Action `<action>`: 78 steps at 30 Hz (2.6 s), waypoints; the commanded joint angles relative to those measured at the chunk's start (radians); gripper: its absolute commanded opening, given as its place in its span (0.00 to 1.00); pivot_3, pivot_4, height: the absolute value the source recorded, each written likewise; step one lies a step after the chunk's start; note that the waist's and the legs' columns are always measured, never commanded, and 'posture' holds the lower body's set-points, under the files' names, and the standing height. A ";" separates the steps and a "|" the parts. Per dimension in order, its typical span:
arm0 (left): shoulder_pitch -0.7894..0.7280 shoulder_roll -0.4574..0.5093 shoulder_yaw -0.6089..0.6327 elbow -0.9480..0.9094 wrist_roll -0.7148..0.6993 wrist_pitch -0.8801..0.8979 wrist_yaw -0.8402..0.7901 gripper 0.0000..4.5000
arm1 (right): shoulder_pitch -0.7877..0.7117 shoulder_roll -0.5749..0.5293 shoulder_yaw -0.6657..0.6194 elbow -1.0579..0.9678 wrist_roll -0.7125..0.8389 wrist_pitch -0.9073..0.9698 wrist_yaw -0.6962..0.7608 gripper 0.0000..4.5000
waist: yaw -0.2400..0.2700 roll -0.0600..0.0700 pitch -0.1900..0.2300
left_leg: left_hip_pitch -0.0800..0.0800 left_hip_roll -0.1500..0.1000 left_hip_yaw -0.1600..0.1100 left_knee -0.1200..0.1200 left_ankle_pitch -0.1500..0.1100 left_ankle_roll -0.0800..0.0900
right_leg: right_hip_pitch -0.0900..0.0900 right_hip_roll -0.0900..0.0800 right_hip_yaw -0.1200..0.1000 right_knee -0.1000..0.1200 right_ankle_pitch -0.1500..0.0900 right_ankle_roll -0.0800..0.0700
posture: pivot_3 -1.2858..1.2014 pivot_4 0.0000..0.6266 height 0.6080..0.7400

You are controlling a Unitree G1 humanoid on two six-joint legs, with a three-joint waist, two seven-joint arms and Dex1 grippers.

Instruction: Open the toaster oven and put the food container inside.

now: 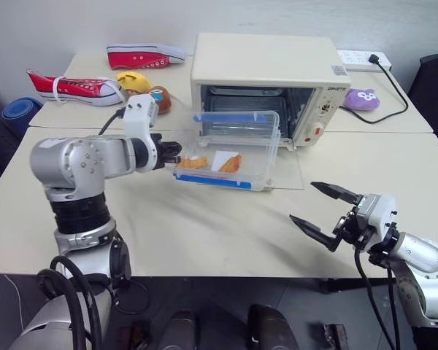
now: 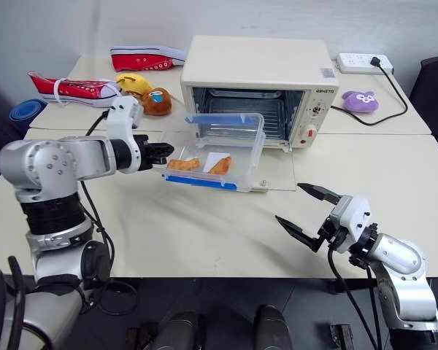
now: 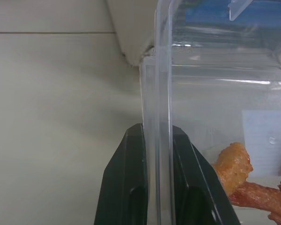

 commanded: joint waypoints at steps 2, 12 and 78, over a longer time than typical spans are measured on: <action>-0.043 -0.045 -0.040 0.045 0.052 -0.119 0.015 0.04 | 0.024 0.011 -0.024 -0.072 0.008 -0.009 -0.042 1.00 | 0.010 0.000 0.000 | 0.000 0.000 0.000 0.000 0.000 0.000 | 0.000 0.000 0.000 0.000 0.000 0.000 | 0.52 0.24 1.00; -0.060 -0.170 -0.045 0.174 0.111 -0.248 0.058 0.04 | 0.056 0.031 -0.017 -0.111 0.006 -0.008 -0.100 1.00 | 0.017 0.000 0.000 | -0.001 -0.001 0.000 0.002 0.000 0.000 | 0.001 0.000 0.000 -0.001 0.000 0.000 | 0.52 0.24 1.00; 0.073 -0.101 -0.219 0.749 0.243 -1.533 -0.476 0.00 | -0.964 0.152 0.225 1.070 -0.348 -0.132 -0.179 0.01 | -0.047 0.001 -0.001 | -0.002 0.000 -0.001 -0.001 0.000 0.002 | -0.001 -0.001 -0.004 -0.002 0.001 0.000 | 0.52 0.24 1.00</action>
